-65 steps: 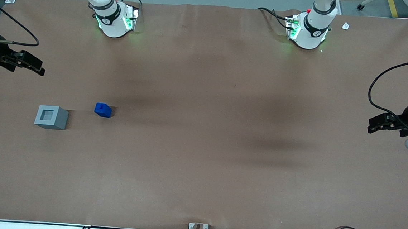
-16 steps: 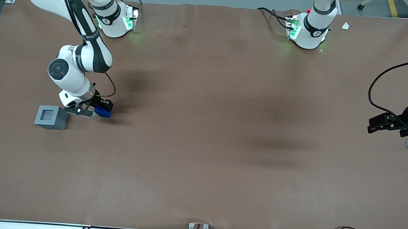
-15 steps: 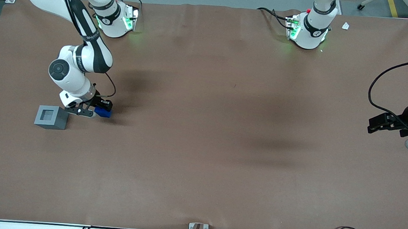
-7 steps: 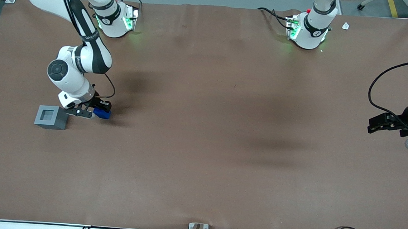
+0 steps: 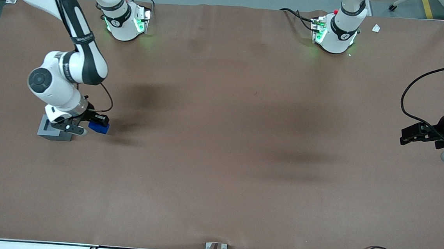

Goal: Insert blue part into gray base with right arm
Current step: 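Carry the blue part over the gray base's square opening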

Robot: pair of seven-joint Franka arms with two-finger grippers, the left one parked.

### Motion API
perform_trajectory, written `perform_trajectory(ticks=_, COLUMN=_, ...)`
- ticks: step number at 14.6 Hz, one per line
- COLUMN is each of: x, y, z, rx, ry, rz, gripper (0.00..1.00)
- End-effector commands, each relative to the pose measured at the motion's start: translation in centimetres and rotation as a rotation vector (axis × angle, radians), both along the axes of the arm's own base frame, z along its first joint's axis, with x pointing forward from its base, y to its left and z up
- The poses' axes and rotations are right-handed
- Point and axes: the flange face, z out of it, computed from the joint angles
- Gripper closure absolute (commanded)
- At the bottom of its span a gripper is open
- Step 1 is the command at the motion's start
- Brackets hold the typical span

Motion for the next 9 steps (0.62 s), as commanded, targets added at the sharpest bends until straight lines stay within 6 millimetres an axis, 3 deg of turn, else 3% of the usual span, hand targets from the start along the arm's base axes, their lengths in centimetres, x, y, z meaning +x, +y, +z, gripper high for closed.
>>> perform_trajectory(ticks=1, x=1.4, y=-3.7, z=3.9, rx=0.020, ry=0.026, rz=0.051, gripper=0.89)
perform_trajectory(ticks=4, x=1.2, y=-7.0, z=5.7, rx=0.029, ry=0.026, rz=0.099, gripper=0.89)
perform_trajectory(ticks=9, x=0.3, y=-12.8, z=5.5, rx=0.037, ry=0.022, rz=0.180, gripper=0.89)
